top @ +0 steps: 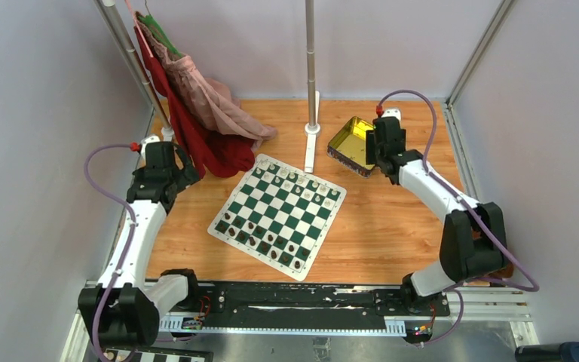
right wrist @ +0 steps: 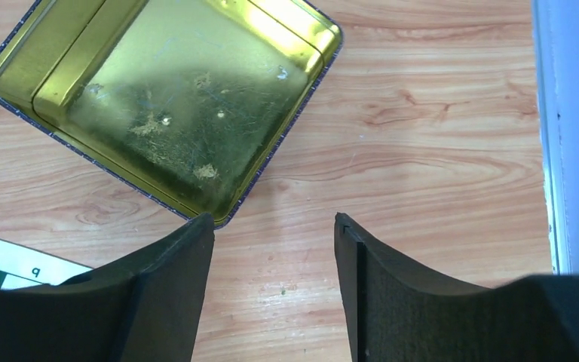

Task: Set up the chess pieces on the board
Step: Reset both arms

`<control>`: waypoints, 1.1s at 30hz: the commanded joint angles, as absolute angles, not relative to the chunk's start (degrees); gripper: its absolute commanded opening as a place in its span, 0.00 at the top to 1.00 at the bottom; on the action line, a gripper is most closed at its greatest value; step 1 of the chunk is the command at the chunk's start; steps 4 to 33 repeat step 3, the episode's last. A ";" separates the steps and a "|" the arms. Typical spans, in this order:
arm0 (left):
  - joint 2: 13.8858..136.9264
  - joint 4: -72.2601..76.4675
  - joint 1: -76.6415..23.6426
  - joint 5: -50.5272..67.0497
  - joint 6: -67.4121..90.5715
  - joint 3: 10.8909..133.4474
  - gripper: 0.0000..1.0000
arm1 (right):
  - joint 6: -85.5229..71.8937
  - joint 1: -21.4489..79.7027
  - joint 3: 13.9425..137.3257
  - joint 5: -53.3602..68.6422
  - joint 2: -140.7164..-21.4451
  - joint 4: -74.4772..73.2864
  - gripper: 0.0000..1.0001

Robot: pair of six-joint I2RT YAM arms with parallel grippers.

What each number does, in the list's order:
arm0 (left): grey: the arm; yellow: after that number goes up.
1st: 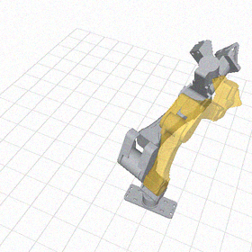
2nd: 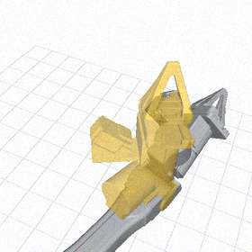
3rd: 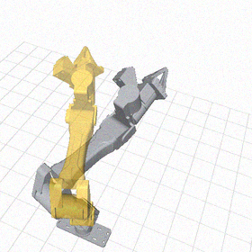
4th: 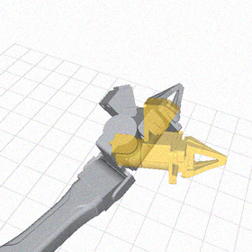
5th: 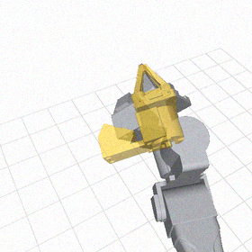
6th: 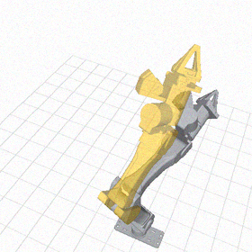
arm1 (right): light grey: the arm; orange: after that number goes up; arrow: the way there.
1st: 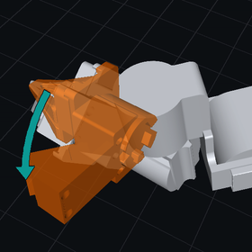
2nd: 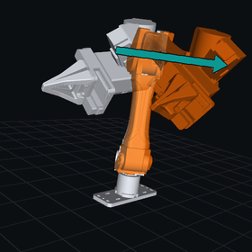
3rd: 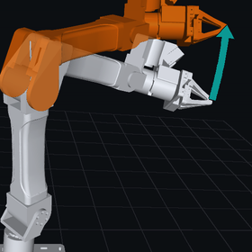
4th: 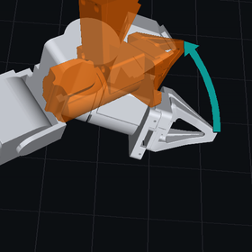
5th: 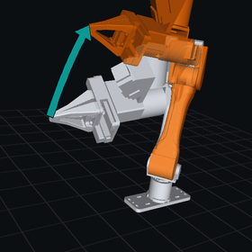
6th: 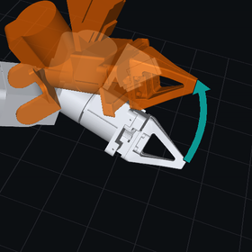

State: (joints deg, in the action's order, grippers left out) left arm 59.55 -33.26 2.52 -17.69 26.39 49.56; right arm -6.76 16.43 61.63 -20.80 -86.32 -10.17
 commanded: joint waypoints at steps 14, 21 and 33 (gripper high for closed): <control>59.21 -31.07 1.52 -18.65 24.79 50.45 0.00 | -9.47 15.63 59.20 -26.42 -82.64 -7.20 0.36; 59.21 -31.07 1.52 -18.65 24.79 50.45 0.00 | -9.47 15.63 59.20 -26.42 -82.64 -7.20 0.36; 59.21 -31.07 1.52 -18.65 24.79 50.45 0.00 | -9.47 15.63 59.20 -26.42 -82.64 -7.20 0.36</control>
